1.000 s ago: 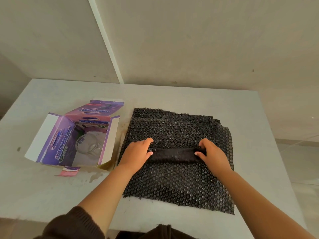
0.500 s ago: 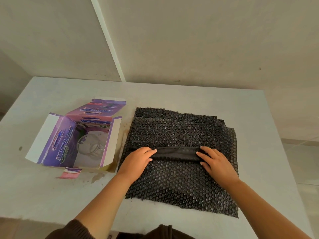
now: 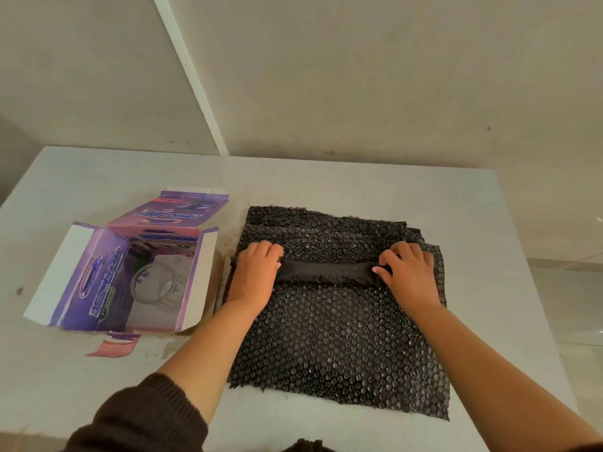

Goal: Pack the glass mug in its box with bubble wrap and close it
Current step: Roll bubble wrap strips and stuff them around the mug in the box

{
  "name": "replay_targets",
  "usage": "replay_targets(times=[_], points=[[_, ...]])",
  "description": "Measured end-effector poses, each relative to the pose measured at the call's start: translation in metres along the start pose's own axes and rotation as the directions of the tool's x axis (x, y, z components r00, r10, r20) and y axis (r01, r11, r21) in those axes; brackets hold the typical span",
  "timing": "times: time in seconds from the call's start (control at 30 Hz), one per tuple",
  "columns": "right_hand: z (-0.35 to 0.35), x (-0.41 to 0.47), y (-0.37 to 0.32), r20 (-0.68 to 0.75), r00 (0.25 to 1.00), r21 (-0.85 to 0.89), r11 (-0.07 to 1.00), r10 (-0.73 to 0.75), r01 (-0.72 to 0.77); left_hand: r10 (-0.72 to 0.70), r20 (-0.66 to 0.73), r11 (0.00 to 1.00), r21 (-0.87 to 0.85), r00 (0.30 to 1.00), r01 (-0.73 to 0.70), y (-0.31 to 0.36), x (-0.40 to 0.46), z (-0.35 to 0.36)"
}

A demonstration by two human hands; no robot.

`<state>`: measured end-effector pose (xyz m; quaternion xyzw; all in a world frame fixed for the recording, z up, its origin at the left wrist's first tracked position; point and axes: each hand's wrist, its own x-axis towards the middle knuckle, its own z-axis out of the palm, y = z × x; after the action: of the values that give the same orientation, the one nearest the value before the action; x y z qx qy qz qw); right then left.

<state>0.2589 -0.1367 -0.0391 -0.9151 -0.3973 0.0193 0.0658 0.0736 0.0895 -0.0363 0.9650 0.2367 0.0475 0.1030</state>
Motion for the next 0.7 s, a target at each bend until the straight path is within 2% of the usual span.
replay_targets(times=[0.1,0.17,0.23,0.3,0.4,0.47,0.57,0.7], points=[[0.005,-0.005,-0.001,-0.074,0.995,0.005,0.997,-0.071,0.072,0.071,0.048,0.986,-0.156,0.996,-0.063,0.002,-0.007,0.006],[0.008,-0.013,0.001,-0.036,0.995,0.049,0.994,-0.094,0.096,0.087,0.029,0.976,-0.203,0.996,-0.08,-0.003,-0.014,0.01],[0.012,-0.023,0.007,0.054,0.992,0.046,0.993,-0.11,0.108,0.107,0.091,0.97,-0.226,0.99,-0.084,-0.008,-0.021,0.015],[0.016,-0.033,0.011,0.11,0.987,0.027,0.993,-0.12,0.118,0.076,0.153,0.965,-0.26,0.985,-0.034,-0.01,-0.024,0.018],[0.014,-0.031,0.01,0.053,0.994,0.066,0.993,-0.1,0.096,-0.032,0.108,0.941,-0.33,0.994,0.067,-0.007,-0.02,0.016],[0.006,-0.021,0.007,0.02,0.998,0.132,0.989,-0.067,0.063,-0.1,0.054,0.948,-0.298,0.994,0.111,-0.006,-0.011,0.013],[-0.003,-0.002,0.007,0.059,0.998,0.176,0.984,0.017,-0.027,-0.149,0.084,0.965,-0.204,0.985,0.163,-0.006,0.004,0.004],[-0.006,0.024,0.006,0.031,0.997,0.081,0.994,0.069,-0.071,-0.168,0.109,0.986,0.027,0.98,0.166,-0.004,0.029,-0.002]])
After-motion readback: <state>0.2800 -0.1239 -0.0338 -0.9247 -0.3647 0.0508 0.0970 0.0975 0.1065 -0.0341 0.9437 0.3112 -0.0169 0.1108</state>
